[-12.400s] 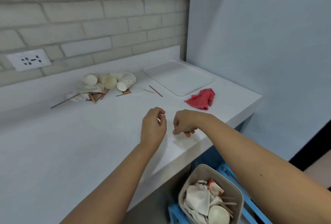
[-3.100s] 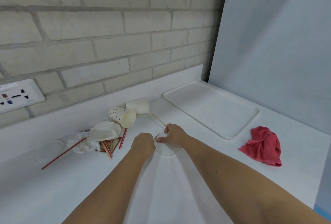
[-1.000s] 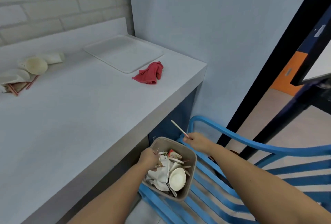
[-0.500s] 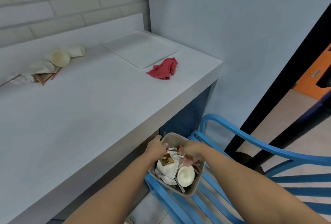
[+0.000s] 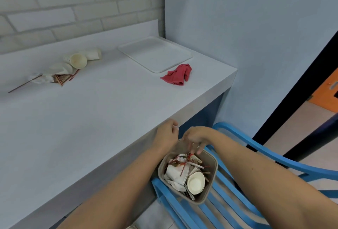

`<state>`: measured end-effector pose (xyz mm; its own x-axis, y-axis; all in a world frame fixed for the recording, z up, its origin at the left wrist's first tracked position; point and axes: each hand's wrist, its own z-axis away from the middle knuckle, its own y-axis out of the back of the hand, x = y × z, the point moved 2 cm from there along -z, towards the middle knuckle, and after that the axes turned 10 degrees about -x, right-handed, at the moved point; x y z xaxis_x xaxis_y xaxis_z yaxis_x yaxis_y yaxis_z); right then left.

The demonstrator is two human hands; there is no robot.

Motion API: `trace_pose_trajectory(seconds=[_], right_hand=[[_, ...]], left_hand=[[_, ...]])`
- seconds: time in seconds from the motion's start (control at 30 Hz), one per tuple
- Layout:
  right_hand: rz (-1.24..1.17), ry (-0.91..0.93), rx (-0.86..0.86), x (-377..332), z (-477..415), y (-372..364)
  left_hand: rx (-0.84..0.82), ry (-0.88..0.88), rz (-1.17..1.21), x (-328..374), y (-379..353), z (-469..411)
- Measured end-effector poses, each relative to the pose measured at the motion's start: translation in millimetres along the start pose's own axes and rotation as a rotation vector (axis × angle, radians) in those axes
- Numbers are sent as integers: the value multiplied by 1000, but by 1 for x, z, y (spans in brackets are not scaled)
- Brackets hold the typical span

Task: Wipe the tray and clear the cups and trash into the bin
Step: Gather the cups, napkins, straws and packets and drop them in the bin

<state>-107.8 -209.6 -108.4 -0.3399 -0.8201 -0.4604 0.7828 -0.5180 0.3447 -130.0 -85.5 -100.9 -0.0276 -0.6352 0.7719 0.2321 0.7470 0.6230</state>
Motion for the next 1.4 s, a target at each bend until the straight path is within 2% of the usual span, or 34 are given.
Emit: trace_pose_trajectory(seconds=[0.27, 0.37, 0.53, 0.7, 1.13, 1.4], right_hand=[[166, 84, -126, -78, 38, 23], [252, 156, -51, -113, 46, 30], [263, 301, 133, -166, 39, 36], [274, 402, 168, -223, 18, 29], [332, 502, 204, -350, -49, 12], [463, 580, 342, -417, -99, -3]], left_hand=[[163, -120, 37, 19, 55, -1], [236, -103, 31, 14, 88, -6], [332, -64, 15, -9, 149, -17], [414, 21, -10, -48, 212, -26], [425, 291, -96, -163, 335, -47], [412, 365, -83, -213, 391, -63]])
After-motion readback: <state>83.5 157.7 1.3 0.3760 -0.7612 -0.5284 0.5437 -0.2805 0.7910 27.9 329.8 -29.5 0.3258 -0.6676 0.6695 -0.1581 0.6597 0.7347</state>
